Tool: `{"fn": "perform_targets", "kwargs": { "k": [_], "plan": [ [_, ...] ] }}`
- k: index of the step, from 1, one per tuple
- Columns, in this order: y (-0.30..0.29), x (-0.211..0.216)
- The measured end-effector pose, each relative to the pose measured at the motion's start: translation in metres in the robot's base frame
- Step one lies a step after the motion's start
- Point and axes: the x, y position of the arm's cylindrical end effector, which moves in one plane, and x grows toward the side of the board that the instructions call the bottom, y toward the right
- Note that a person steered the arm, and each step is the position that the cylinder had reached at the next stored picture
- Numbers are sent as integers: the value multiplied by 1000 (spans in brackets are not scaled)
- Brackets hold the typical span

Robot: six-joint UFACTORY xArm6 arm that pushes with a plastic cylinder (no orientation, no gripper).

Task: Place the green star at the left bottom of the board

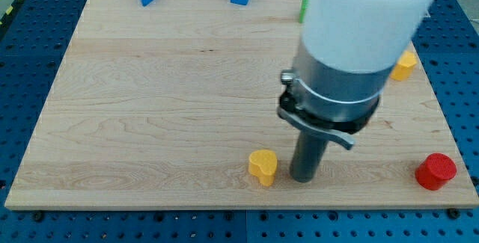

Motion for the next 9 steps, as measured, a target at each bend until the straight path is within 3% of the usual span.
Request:
{"fn": "perform_targets", "kwargs": {
  "k": [3,4,6,7,9],
  "plan": [
    [-36,-8],
    [-18,-55],
    [-9,-203],
    [-8,-251],
    [-8,-255]
  ]
}}
